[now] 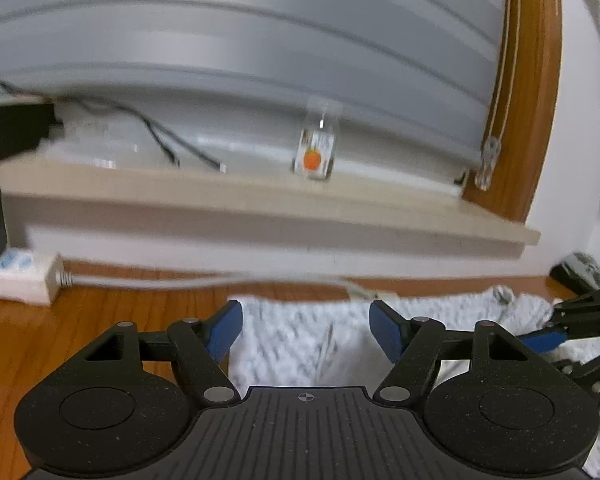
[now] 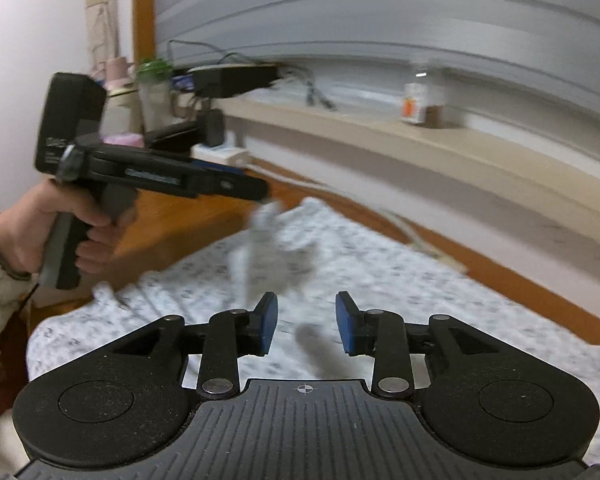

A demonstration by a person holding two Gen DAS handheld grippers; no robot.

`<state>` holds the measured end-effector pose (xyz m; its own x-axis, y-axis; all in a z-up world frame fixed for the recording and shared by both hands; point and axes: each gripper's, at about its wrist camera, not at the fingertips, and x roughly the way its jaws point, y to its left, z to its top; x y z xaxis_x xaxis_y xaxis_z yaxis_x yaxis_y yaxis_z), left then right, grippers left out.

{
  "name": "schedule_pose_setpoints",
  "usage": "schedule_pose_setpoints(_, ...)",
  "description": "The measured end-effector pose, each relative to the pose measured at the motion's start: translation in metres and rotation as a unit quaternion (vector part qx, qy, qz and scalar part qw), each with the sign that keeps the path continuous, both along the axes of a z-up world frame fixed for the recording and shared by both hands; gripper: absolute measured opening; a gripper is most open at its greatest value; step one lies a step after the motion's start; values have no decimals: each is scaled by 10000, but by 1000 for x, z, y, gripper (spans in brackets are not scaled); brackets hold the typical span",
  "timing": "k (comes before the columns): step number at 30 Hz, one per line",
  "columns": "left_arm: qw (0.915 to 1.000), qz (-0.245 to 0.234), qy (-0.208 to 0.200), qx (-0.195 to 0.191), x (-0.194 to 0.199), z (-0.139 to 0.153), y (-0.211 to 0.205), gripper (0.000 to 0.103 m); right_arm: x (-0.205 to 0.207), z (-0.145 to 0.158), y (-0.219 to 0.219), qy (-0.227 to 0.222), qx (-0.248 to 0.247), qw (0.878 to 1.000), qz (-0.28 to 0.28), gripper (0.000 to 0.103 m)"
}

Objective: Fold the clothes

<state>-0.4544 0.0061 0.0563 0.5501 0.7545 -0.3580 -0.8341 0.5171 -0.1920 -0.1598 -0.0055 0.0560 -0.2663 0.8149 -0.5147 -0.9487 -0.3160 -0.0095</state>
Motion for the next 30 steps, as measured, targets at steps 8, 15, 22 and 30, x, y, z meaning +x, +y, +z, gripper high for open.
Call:
schedule_pose_setpoints(8,9935,-781,797,-236,44,2,29,74,99,2,-39,-228,-120,9913,-1293,39)
schedule_pose_setpoints(15,9731,-1307,1750,-728,84,-22,54,66,161,-25,-73,169,-421,9802,-1929,40)
schedule_pose_setpoints(22,9747,-1126,1867,-486,89,-24,50,45,155,-27,-82,401,-309,9860,-1591,41)
schedule_pose_setpoints(30,9794,-1080,1701,-154,77,-2,28,5,127,-23,-71,303,-392,9909,-1250,49)
